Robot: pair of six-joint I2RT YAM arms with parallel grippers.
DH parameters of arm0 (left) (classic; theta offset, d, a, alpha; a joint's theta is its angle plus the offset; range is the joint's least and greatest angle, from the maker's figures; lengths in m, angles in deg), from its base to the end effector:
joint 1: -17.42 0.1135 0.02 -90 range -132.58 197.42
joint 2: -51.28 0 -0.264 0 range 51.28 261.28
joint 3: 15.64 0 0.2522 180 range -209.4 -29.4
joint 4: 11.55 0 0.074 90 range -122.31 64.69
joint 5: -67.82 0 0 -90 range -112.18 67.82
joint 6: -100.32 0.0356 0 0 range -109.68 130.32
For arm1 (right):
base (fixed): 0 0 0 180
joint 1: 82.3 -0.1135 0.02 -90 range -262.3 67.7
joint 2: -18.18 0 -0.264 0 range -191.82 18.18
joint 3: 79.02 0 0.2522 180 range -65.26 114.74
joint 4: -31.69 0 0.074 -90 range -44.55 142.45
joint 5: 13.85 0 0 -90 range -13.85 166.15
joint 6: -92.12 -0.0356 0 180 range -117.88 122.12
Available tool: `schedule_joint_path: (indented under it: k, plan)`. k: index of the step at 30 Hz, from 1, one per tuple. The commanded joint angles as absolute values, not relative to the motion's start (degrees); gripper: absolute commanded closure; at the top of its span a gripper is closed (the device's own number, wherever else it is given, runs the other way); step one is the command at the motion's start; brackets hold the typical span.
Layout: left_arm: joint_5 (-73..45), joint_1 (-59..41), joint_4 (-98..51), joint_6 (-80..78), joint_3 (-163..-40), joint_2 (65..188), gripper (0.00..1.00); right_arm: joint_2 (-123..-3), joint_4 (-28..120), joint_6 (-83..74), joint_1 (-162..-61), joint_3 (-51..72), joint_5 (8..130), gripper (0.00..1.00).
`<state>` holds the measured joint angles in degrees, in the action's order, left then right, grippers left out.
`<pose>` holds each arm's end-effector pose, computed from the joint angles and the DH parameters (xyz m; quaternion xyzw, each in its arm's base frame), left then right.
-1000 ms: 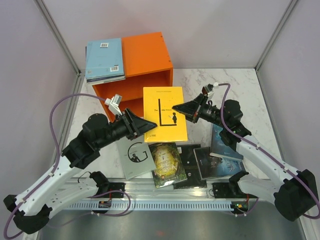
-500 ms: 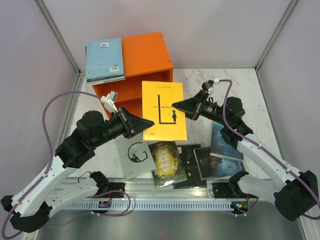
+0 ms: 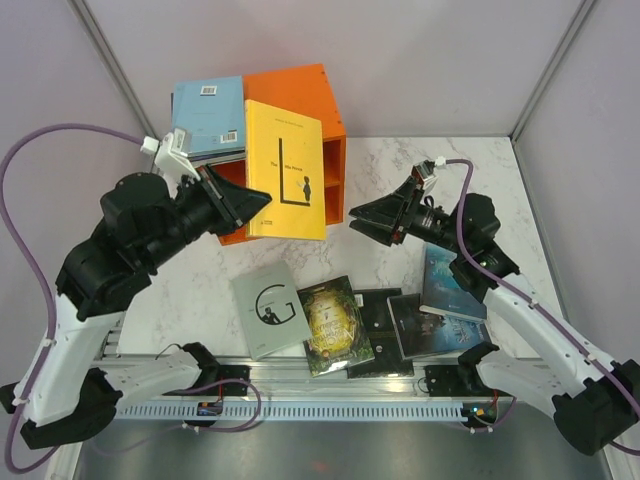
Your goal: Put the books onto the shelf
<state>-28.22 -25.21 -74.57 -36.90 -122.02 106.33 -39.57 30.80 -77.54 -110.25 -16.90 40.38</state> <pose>0.1007 -0.0876 0.5046 -0.0642 0.7724 -0.4164 0.4753 0.1961 0.1276 0.3654 0.0755 0.6761 0.6896 0.2482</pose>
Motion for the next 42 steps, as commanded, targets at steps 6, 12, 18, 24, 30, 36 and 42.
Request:
schedule_joint_path:
  k: [6,12,18,24,30,36,42]
  plan:
    - [-19.0,-8.6,-75.5,-27.0,-144.5,116.4,0.98,-34.5,32.9,-75.9,-109.8,-19.2,39.5,0.32]
    - [0.0,9.9,-73.9,-30.4,-152.6,125.6,0.98,-31.7,34.0,-75.9,-109.6,-20.8,39.2,0.32]
    - [17.6,26.3,-68.2,-36.9,-152.3,131.5,0.98,-29.6,37.5,-73.9,-109.3,-21.3,38.7,0.32]
    - [28.1,35.3,-64.6,-40.7,-152.5,136.0,0.98,-28.9,38.2,-73.6,-109.0,-22.4,38.0,0.32]
    - [31.0,36.1,-63.7,-40.0,-151.1,139.5,0.98,-30.1,38.3,-72.9,-108.8,-23.4,37.5,0.32]
    - [30.9,36.4,-64.2,-36.9,-146.9,139.9,0.98,-31.9,38.2,-72.3,-108.8,-23.1,37.2,0.32]
    - [28.0,36.5,-68.5,-33.0,-146.0,142.1,0.98,-32.3,38.2,-72.0,-108.4,-23.1,37.0,0.32]
